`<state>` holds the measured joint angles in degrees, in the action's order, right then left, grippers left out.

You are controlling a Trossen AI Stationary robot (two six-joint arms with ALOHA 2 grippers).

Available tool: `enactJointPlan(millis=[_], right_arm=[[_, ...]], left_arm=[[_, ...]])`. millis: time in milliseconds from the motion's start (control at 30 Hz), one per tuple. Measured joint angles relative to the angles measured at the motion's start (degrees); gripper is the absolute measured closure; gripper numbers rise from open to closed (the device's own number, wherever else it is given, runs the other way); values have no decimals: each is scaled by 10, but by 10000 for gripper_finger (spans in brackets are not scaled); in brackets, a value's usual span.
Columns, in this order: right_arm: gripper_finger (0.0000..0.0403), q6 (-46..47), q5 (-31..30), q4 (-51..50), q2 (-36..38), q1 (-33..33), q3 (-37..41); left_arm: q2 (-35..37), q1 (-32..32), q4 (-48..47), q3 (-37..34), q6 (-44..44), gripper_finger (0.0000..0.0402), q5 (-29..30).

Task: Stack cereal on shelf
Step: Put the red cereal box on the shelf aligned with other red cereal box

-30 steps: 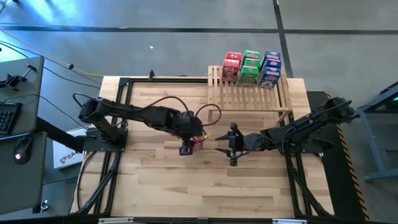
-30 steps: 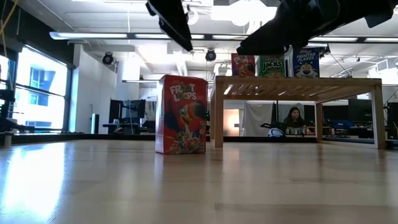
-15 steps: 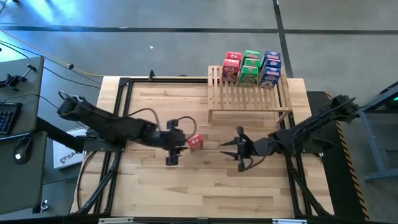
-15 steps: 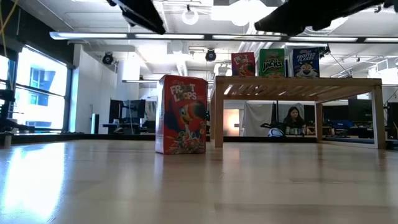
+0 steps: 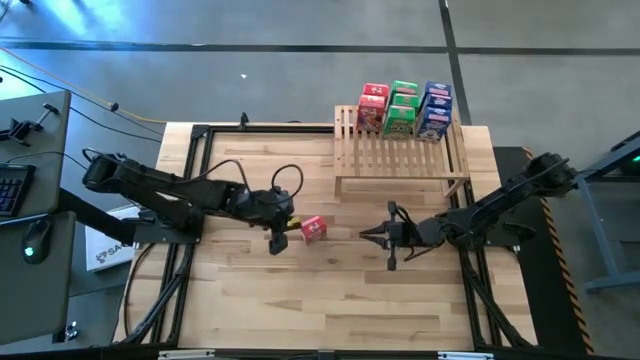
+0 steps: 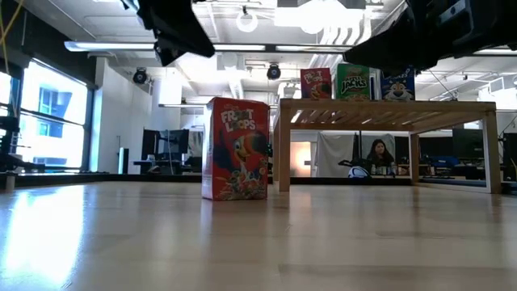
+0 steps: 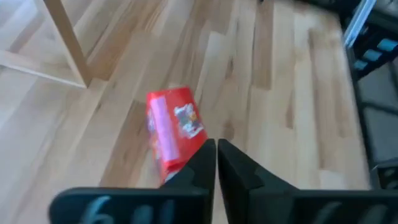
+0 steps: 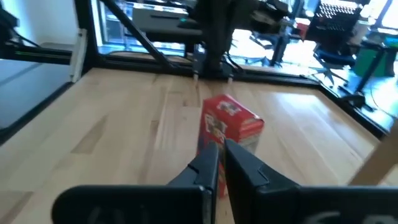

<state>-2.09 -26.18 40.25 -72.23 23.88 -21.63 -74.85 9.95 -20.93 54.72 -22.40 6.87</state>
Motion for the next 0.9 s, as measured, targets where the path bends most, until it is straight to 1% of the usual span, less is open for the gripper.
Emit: enactJointPlan(millis=[100, 233, 367, 433, 633, 700, 767, 833, 900], right_arm=[[388, 7, -3, -4, 0, 0, 0], [387, 8, -2, -6, 0, 0, 0], [387, 8, -2, -11, 0, 0, 0], [387, 12, -1, -15, 0, 0, 0], [387, 34, 2, -31, 0, 0, 0], [387, 37, 2, -40, 0, 0, 0], [387, 37, 2, -39, 0, 0, 0], [387, 37, 0, -44, 0, 0, 0], [387, 37, -2, -42, 0, 0, 0]], left_arm=[[0, -2, -8, 2, -21, 369, -9], [-2, -1, -43, 11, -5, 318, -22], [-31, 3, -77, 46, 0, 253, -20], [-50, 7, -75, 68, 0, 221, -18], [-114, 11, -105, 111, -5, 139, 13], [-135, 11, -107, 127, -5, 120, 20], [-156, 11, -135, 135, -5, 106, 47], [-174, 11, -144, 141, -5, 97, 74], [-183, 11, -152, 142, -5, 93, 83]])
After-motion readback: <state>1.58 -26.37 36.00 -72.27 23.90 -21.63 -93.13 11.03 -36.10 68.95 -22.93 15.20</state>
